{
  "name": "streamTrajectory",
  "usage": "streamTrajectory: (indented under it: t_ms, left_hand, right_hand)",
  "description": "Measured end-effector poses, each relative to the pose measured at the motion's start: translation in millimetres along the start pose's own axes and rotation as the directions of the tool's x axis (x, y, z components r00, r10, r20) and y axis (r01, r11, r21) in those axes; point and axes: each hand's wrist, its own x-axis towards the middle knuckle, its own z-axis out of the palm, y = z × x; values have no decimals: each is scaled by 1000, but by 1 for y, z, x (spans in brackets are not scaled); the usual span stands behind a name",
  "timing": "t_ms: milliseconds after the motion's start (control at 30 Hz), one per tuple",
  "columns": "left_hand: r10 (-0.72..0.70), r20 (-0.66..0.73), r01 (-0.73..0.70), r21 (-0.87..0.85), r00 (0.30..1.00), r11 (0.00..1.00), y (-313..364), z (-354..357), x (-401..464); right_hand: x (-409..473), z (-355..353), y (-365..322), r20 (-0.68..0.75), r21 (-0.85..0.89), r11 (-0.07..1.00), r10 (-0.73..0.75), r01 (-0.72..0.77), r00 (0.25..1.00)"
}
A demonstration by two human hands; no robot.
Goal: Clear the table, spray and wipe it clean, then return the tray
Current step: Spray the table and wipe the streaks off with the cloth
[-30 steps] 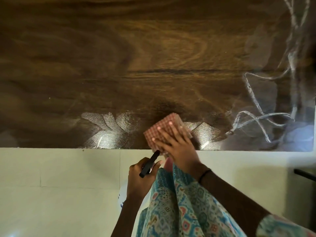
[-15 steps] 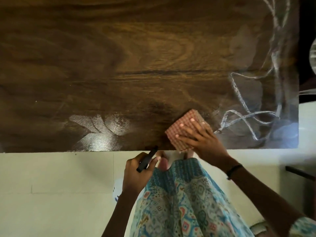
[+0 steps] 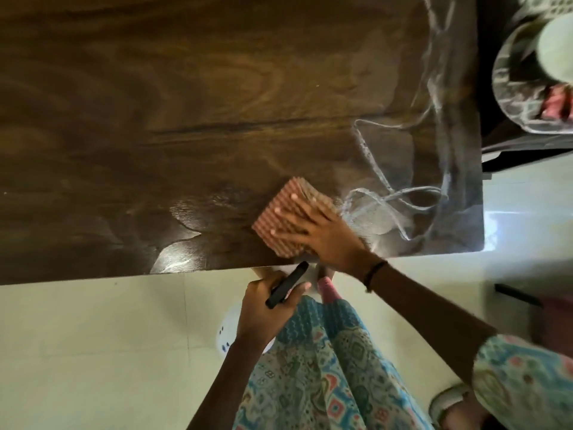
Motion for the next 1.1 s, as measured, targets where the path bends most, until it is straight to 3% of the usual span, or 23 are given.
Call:
streamTrajectory:
  t_ms: [133, 400, 467, 533, 567, 600, 633, 667, 700, 767, 833, 867, 933, 1100]
  left_hand:
    - [-14, -27, 14, 1, 1000, 1000, 16, 15, -2]
    - [43, 27, -45, 64, 999, 997, 53, 49, 6]
    - [70, 62, -77, 121, 996, 990, 64, 58, 9]
    - [129, 77, -143, 211, 989, 967, 73, 67, 13]
    - [144, 79, -158, 232, 986, 960, 79, 71, 14]
    - [142, 80, -157, 248, 987, 956, 84, 73, 16]
    - [136, 89, -155, 266, 987, 951, 90, 75, 18]
    - [123, 103, -147, 285, 987, 947, 96, 76, 20]
    - [104, 118, -136, 298, 987, 945, 99, 77, 22]
    - [67, 132, -105, 309, 989, 945, 105, 78, 24]
    - [51, 110, -85, 326, 993, 942, 106, 78, 26]
    - [34, 99, -65, 325, 994, 943, 106, 76, 27]
    - [-7, 98, -23, 304, 995, 952, 102, 72, 29]
    - [-43, 57, 26, 270, 997, 962, 92, 60, 35]
  right_hand:
    - [-62, 12, -23, -25, 88, 996, 30, -28, 999]
    - [-67, 30, -20, 65, 292, 945, 134, -147, 989]
    - [-69, 34, -22, 3, 233, 965, 126, -123, 992]
    - [-72, 26, -29, -72, 354, 928, 149, -114, 986]
    - [-77, 17, -28, -99, 525, 830, 276, -186, 956]
    - [-81, 13, -31, -24, 722, 636, 418, -274, 908]
    - [-85, 9, -31, 156, 820, 426, 476, -382, 865]
    - [-90, 7, -31, 238, 851, 332, 449, -408, 861]
    - [-91, 6, -30, 271, 852, 319, 409, -415, 871]
    - [-83, -1, -26, 340, 779, 385, 406, -496, 849]
    - [-81, -2, -17, 65, 757, 560, 450, -337, 891]
    - [-84, 3, -14, -70, 646, 723, 375, -244, 925]
    - [-87, 16, -8, -108, 409, 896, 237, -174, 965]
    - [-149, 16, 34, -16, 143, 966, 220, -216, 975]
